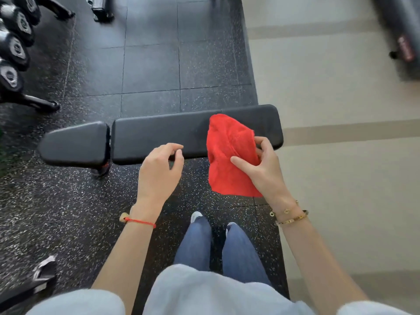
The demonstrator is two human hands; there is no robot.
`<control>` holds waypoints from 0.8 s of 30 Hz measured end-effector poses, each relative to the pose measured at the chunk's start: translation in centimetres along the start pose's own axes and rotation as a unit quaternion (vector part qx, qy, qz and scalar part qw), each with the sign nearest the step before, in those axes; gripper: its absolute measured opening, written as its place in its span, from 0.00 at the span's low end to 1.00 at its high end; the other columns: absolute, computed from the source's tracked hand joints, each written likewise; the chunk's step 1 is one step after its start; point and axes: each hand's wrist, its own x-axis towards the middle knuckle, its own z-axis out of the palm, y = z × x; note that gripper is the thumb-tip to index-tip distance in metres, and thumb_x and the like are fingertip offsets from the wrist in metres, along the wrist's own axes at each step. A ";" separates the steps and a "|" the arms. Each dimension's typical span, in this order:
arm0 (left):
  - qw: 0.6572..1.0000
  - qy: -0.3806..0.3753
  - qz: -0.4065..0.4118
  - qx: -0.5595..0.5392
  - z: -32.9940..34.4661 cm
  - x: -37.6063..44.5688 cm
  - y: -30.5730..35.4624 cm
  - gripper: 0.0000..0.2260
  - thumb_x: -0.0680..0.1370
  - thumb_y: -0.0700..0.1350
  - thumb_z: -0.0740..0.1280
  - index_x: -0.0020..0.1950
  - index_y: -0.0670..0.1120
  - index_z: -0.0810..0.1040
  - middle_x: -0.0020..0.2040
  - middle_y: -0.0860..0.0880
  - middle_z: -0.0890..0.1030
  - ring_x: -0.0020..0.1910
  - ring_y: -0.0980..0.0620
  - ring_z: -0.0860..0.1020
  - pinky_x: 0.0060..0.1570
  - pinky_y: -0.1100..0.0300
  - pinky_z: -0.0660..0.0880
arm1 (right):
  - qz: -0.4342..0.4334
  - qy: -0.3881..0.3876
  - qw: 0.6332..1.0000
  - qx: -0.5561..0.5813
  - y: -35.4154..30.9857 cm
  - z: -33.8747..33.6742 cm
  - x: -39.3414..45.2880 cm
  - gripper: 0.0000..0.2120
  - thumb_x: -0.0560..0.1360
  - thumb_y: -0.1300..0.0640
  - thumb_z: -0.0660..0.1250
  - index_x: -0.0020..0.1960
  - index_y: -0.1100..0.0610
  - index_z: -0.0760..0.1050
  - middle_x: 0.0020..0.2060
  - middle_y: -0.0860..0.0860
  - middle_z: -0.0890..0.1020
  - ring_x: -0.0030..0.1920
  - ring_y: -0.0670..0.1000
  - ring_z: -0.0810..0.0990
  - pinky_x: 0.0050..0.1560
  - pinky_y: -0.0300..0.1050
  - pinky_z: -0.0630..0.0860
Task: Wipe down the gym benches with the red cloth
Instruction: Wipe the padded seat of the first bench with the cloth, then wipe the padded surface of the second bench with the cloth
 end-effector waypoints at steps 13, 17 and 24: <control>0.996 -0.056 0.073 -0.019 -2.8 2.2 8.2 0.09 0.81 0.46 0.63 0.57 0.50 0.81 0.50 0.55 0.83 0.34 0.59 0.68 0.45 0.64 0.68 | 0.010 0.136 0.987 0.084 -4.8 -7.0 -3.6 0.22 0.69 0.62 0.77 0.57 0.50 0.70 0.52 0.53 0.84 0.51 0.48 0.84 0.55 0.45 0.80; 0.993 -0.071 0.089 -0.019 0.6 4.2 12.5 0.08 0.81 0.46 0.64 0.56 0.51 0.82 0.51 0.55 0.84 0.37 0.58 0.70 0.46 0.62 0.69 | 0.019 0.155 0.983 0.098 -4.3 -12.2 -2.1 0.23 0.70 0.62 0.76 0.59 0.53 0.70 0.52 0.53 0.84 0.50 0.48 0.84 0.53 0.45 0.80; 0.995 -0.038 0.081 -0.042 8.7 7.4 23.5 0.09 0.82 0.48 0.63 0.55 0.52 0.82 0.51 0.56 0.83 0.46 0.60 0.76 0.48 0.63 0.71 | 0.015 0.143 0.986 0.083 -4.0 -25.6 2.5 0.23 0.71 0.61 0.75 0.62 0.56 0.71 0.50 0.51 0.85 0.50 0.49 0.85 0.52 0.46 0.81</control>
